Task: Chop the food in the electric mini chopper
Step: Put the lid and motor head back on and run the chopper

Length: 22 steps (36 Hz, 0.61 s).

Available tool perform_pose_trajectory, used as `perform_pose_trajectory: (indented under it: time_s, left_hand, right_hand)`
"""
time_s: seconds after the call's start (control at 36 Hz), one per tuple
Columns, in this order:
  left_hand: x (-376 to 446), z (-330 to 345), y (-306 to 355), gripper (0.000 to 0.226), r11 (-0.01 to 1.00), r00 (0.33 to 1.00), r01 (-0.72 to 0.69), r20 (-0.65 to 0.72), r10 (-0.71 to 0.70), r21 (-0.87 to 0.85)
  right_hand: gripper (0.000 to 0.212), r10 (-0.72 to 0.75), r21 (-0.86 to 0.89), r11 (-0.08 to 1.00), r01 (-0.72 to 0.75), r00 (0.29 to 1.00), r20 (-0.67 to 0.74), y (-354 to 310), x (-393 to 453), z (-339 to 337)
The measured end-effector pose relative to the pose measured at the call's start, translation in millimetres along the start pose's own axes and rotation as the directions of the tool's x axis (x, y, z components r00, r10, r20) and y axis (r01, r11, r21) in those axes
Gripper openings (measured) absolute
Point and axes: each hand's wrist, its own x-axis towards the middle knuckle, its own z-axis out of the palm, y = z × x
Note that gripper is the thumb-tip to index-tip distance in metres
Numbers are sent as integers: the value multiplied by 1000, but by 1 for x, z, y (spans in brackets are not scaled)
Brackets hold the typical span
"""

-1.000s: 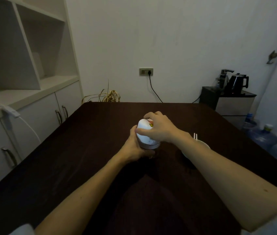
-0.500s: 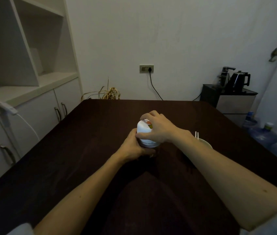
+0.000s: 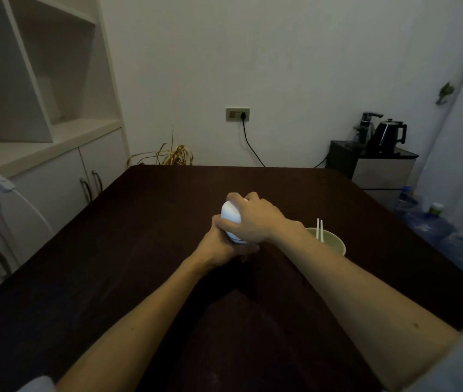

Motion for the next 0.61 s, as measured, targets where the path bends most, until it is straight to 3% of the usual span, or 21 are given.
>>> perform_pose_trajectory:
  time_s: [0.14, 0.25, 0.42, 0.61]
  left_hand:
    - [1, 1, -2, 97, 1000, 1000, -12, -14, 12, 24]
    - [1, 3, 0, 104, 998, 999, 1, -34, 1, 68]
    - [-4, 4, 3, 107, 985, 994, -75, -71, 87, 156]
    - [-3, 7, 4, 107, 985, 998, -7, -58, 17, 171]
  right_hand:
    - [76, 27, -17, 999, -28, 999, -34, -2, 1, 4]
    - [82, 92, -79, 992, -99, 992, -86, -10, 2, 9]
    - [90, 170, -147, 972, -184, 980, -102, -18, 6, 7]
    - [89, 242, -134, 958, -254, 965, -101, -27, 0, 9]
